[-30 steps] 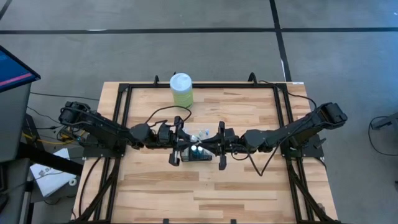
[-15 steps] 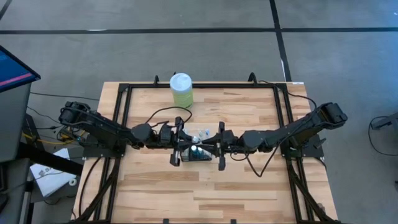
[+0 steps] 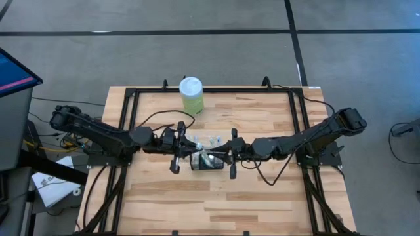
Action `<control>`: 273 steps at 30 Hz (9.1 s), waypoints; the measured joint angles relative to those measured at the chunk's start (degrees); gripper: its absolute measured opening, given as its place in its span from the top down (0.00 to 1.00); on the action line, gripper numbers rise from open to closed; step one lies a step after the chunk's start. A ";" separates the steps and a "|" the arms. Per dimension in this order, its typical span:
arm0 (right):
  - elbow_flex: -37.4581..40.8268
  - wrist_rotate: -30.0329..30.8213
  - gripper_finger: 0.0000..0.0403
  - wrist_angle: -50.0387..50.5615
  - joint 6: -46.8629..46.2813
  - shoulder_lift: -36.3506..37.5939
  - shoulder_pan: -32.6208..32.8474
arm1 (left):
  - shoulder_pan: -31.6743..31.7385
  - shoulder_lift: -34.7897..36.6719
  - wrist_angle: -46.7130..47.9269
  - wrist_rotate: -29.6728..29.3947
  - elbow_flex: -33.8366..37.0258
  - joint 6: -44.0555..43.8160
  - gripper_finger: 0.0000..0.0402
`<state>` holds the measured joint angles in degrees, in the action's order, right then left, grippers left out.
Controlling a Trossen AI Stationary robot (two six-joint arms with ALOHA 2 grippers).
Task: Pick & Place toothbrushing station
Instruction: Put the green toothbrush into the wire organizer, then return to Home Position
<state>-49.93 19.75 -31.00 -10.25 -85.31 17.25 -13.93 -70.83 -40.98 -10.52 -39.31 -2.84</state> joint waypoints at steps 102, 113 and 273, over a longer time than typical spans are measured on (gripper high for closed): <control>0.00 -0.20 0.86 0.61 -0.32 0.17 1.65 | -0.72 -12.28 -22.46 -13.44 24.92 -12.47 0.99; 0.00 -0.20 0.86 0.61 -0.32 0.17 1.65 | -0.75 -12.30 -21.47 -13.18 24.92 -12.53 0.92; 44.96 -6.23 0.86 27.69 1.63 72.63 -24.45 | 8.75 67.78 38.22 -9.43 37.29 -3.84 0.81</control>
<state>-4.97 13.52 -3.31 -8.62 -12.69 -7.20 -5.19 -3.04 -2.76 -19.96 -2.02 -6.68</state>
